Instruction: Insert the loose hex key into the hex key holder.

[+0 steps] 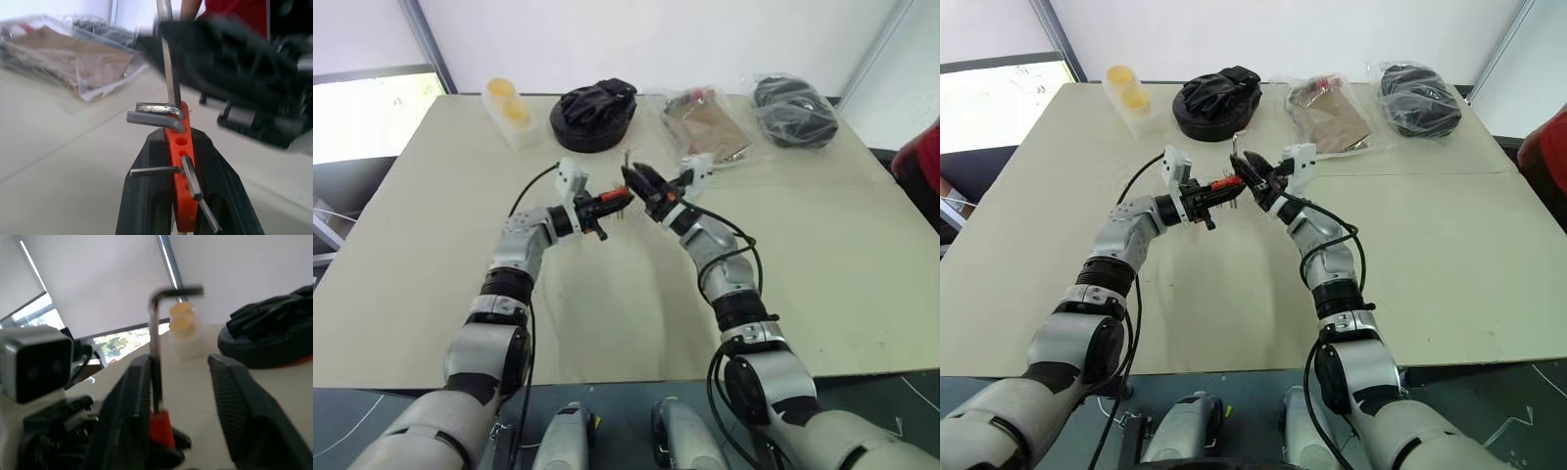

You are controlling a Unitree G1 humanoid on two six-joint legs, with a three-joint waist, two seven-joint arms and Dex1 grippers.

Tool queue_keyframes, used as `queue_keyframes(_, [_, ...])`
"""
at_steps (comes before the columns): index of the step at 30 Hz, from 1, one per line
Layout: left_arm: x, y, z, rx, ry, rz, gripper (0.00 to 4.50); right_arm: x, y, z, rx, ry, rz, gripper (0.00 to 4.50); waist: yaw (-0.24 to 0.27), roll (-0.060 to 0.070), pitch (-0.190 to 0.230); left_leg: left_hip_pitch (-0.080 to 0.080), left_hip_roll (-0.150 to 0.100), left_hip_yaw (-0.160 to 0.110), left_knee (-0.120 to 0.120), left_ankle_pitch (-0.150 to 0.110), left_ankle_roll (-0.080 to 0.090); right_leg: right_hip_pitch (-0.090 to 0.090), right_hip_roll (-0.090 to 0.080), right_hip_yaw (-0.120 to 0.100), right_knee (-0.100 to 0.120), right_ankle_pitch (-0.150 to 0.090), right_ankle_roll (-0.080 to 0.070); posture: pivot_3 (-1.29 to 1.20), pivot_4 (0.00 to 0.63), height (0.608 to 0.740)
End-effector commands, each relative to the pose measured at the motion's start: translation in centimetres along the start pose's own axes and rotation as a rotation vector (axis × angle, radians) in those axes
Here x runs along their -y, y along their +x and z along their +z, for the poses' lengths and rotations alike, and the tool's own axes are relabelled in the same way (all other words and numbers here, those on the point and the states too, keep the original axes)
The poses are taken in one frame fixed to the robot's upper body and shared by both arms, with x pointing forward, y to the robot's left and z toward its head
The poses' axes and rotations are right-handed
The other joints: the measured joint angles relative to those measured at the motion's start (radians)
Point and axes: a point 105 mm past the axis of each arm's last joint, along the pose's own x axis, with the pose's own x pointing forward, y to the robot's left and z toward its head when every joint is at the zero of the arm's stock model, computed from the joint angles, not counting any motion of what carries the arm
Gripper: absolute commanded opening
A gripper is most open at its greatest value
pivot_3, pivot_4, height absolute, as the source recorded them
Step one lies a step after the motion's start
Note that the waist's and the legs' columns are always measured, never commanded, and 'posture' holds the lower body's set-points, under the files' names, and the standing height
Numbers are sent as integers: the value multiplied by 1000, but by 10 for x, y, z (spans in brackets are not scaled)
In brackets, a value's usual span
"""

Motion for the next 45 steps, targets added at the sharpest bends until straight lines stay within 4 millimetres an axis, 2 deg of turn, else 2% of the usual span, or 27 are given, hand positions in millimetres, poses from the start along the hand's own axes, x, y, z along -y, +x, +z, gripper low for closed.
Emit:
queue_keyframes(1, [1,3,35,83,106,-29,0,11,-5,6,11,-16,-45,3739,0,0,0,0,0,0,0,0,0,0,0,0,0,0,0,0,150,740])
queue_keyframes(3, [1,3,34,79,108,-27,0,11,-6,6,10,-16,-44,4441,0,0,0,0,0,0,0,0,0,0,0,0,0,0,0,0,150,740])
queue_keyframes(10, [-3,-1,26,48,126,-7,0,10,-14,16,38,-16,-21,4441,0,0,0,0,0,0,0,0,0,0,0,0,0,0,0,0,150,740])
queue_keyframes(14, [-9,-4,14,-35,204,29,0,-1,-28,23,25,-15,69,4441,4,0,0,0,0,0,0,0,0,0,0,0,0,0,0,0,150,740])
queue_keyframes(17, [-11,-5,17,-5,161,37,0,-8,-35,26,4,-30,103,4441,4,0,0,0,0,0,1,0,0,0,0,0,0,0,0,0,150,740])
queue_keyframes(21, [-6,-5,11,-20,147,7,0,-15,-42,29,-22,-50,142,4441,1,0,0,0,0,0,1,0,0,0,1,0,1,0,0,0,150,740])
queue_keyframes(24, [-1,-6,11,7,57,-23,0,-16,-52,26,-69,-78,159,4441,2,0,0,0,0,0,1,0,0,0,1,0,1,0,0,0,150,740])
queue_keyframes(27, [14,-14,6,-4,-91,-108,0,-11,-68,17,-172,-159,180,4441,2,0,0,0,0,0,2,0,0,0,0,0,1,0,0,0,150,740])
queue_keyframes(33, [45,-47,-18,-188,-392,-194,0,2,-94,13,-335,-322,214,4441,-4,0,0,1,0,0,2,0,0,0,1,1,2,0,0,0,150,740])
queue_keyframes(38, [47,-66,-42,-327,-526,-124,0,15,-102,18,-356,-372,171,4441,0,0,0,3,0,-1,3,0,0,1,2,1,5,0,0,0,150,740])
queue_keyframes(42, [38,-69,-56,-393,-536,-40,1734,16,-100,17,-344,-373,157,4500,4,0,0,5,0,0,3,0,0,3,1,1,5,0,0,0,150,740])
queue_keyframes(45, [32,-70,-61,-428,-510,6,3320,14,-100,15,-340,-373,156,4500,4,0,0,5,0,0,3,0,0,3,1,1,4,0,0,0,150,740])
